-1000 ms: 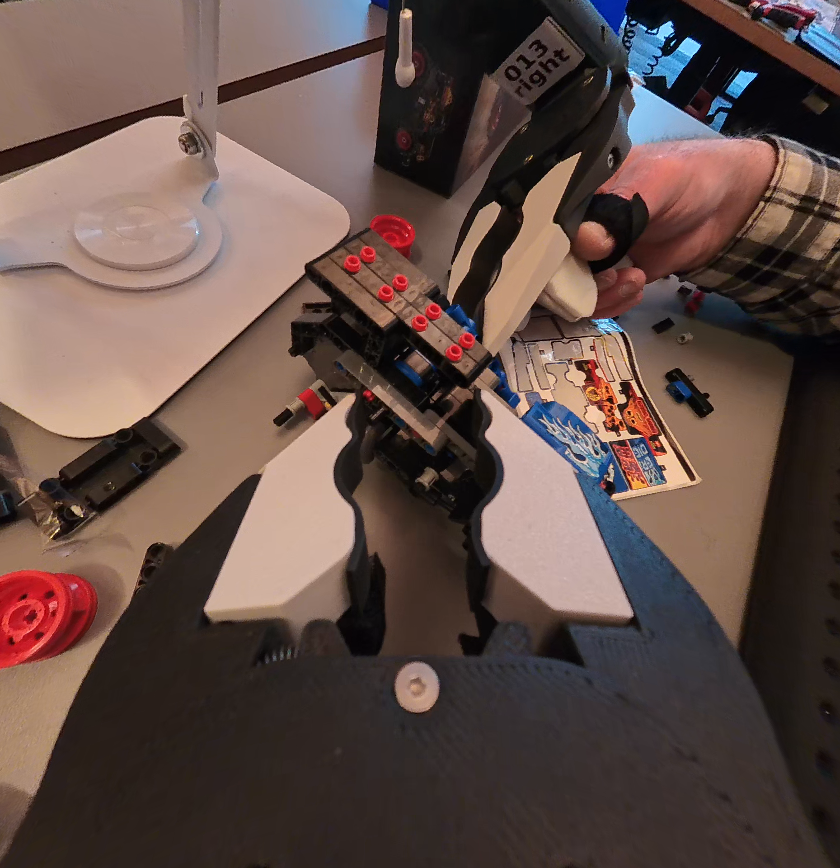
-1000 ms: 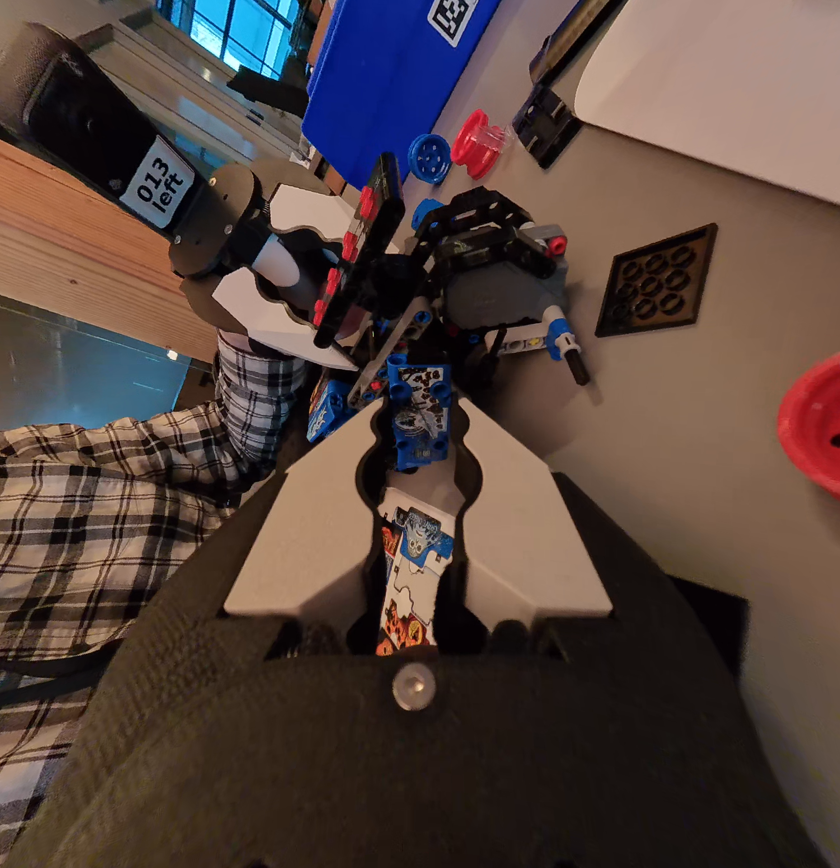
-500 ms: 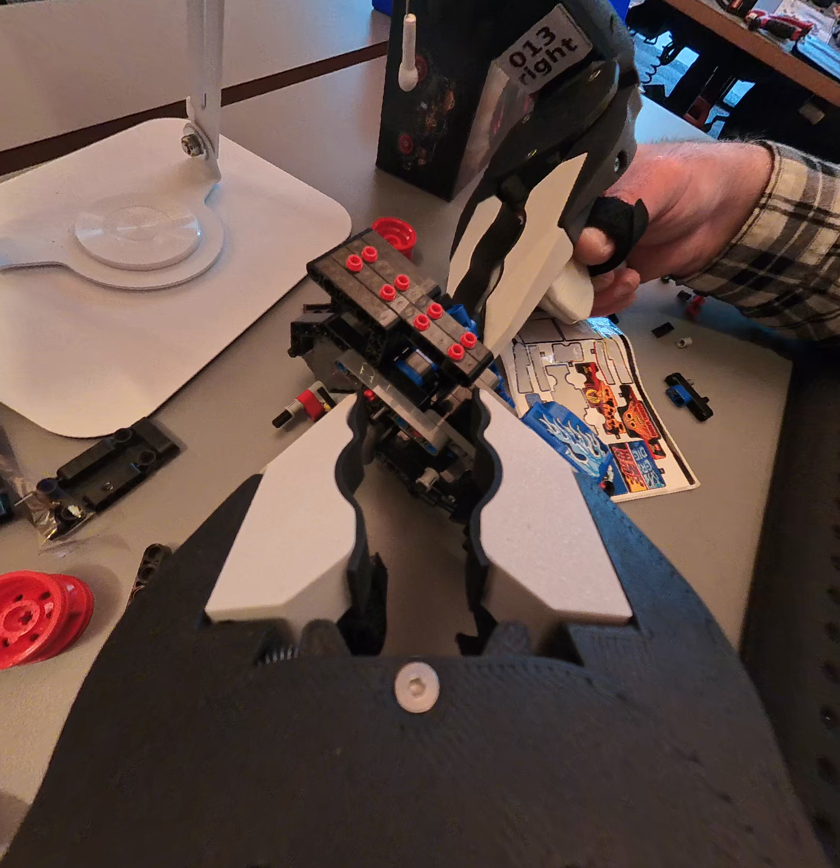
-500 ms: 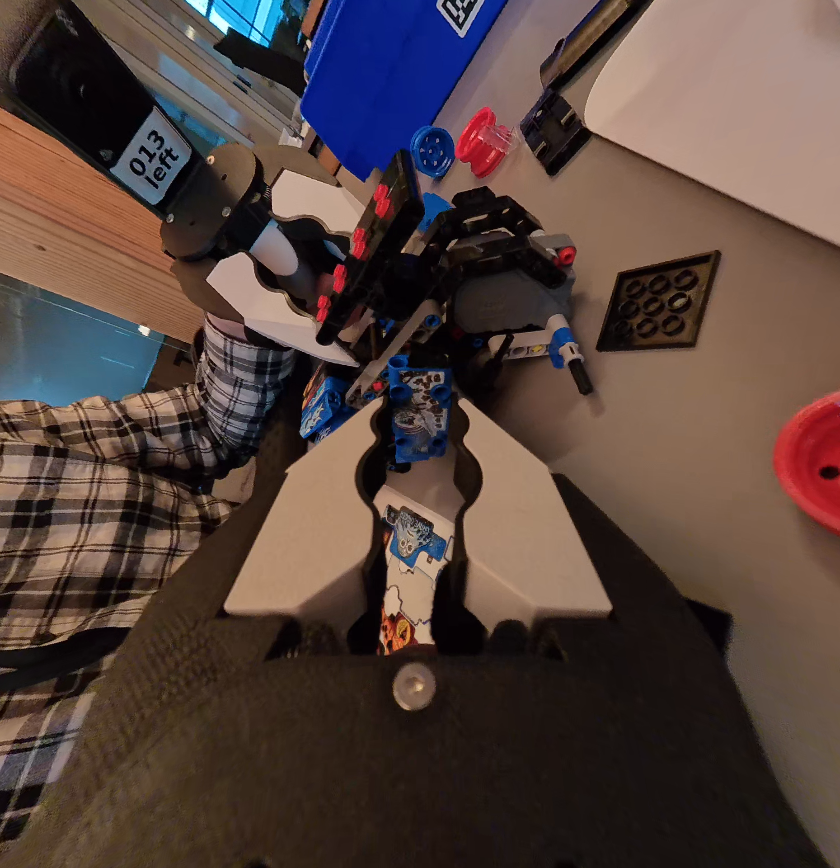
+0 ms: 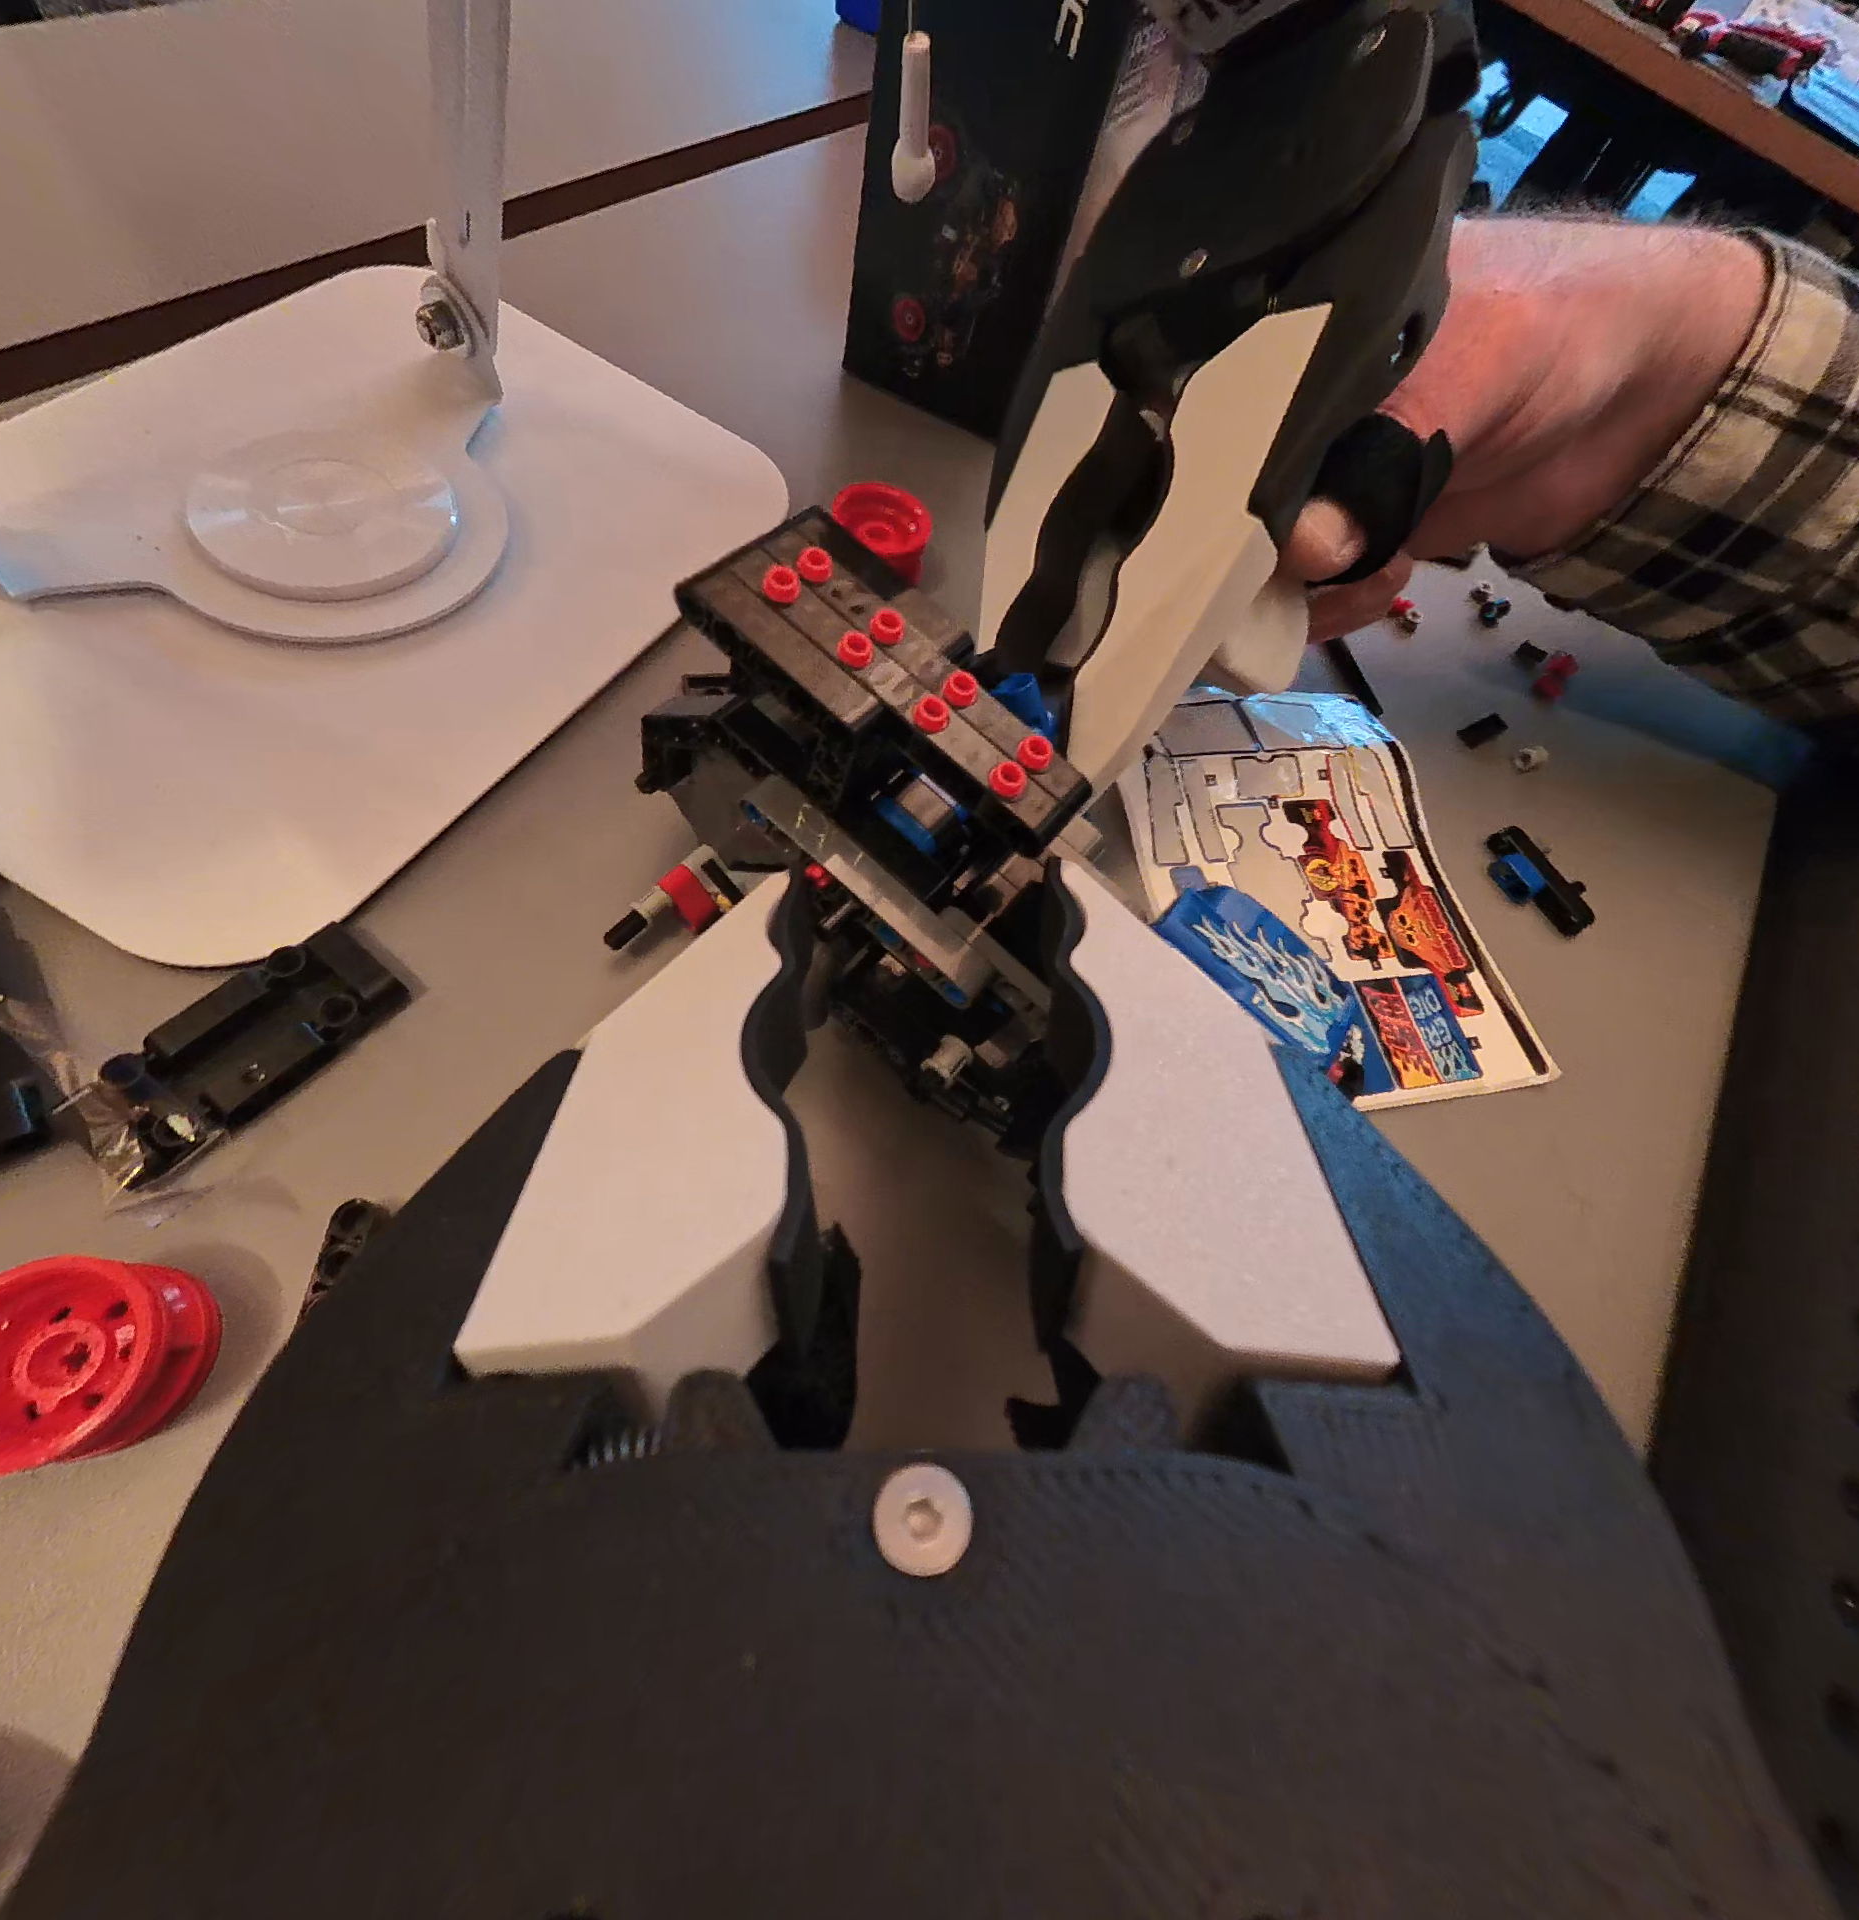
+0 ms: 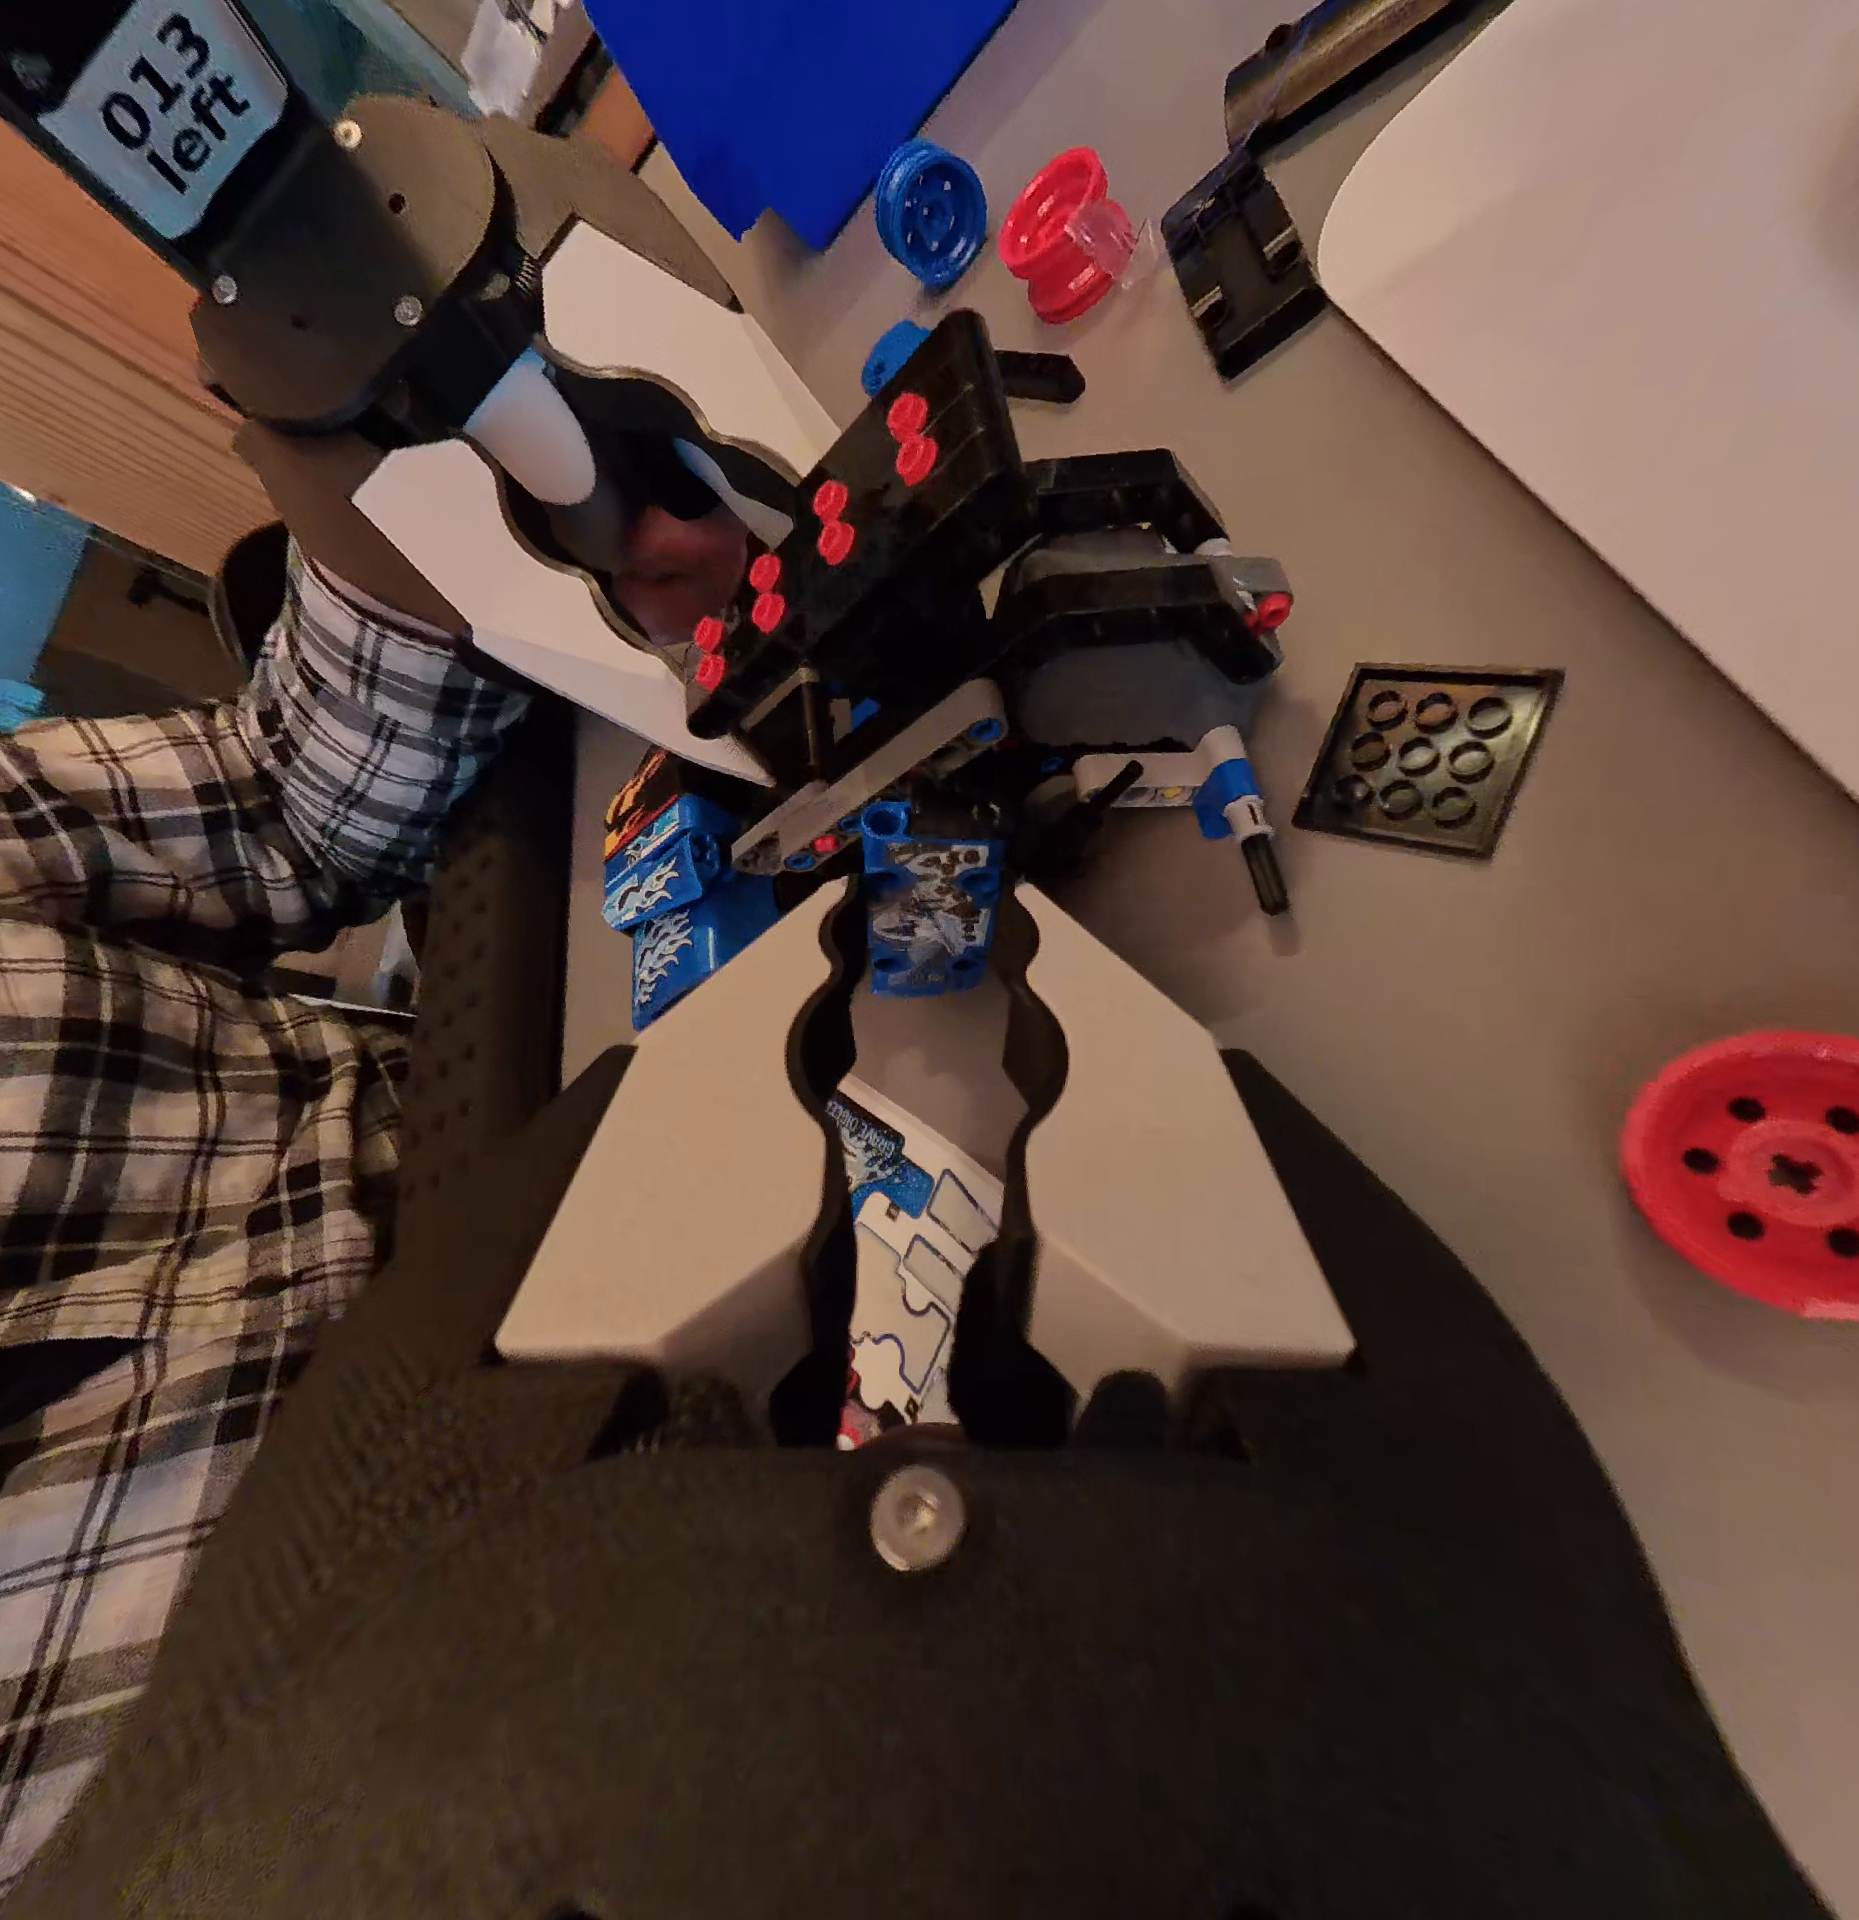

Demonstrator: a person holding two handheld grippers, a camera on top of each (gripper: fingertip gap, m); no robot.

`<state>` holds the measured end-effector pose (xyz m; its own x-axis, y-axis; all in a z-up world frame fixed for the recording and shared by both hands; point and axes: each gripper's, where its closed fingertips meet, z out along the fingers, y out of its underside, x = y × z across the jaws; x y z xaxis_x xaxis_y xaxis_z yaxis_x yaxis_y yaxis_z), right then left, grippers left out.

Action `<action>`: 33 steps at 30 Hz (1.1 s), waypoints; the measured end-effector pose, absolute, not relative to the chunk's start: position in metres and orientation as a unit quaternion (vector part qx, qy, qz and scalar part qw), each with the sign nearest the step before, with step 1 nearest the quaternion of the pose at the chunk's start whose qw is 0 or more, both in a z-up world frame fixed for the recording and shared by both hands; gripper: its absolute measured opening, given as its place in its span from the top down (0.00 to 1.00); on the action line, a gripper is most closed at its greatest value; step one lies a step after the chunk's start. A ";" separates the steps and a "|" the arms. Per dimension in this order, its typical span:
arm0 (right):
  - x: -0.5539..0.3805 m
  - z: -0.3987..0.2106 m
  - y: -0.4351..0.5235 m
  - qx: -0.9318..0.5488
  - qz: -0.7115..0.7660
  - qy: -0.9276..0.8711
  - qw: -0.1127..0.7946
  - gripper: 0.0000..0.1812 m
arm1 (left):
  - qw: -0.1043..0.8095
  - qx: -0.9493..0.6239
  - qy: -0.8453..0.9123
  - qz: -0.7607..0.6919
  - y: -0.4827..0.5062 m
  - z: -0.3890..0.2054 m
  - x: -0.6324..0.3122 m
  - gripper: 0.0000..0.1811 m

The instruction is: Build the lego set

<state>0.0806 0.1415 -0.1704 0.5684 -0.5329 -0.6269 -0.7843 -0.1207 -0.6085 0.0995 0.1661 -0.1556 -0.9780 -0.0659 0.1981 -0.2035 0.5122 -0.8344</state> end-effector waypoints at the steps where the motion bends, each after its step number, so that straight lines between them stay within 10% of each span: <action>1: 0.082 -0.171 0.141 -0.741 0.126 0.444 0.487 0.88 | 0.070 0.078 -0.867 0.488 0.166 -0.156 0.100 0.77; 33: 0.090 -0.173 0.140 -0.836 0.030 0.380 0.394 0.87 | 0.071 0.087 -0.865 0.489 0.167 -0.156 0.101 0.77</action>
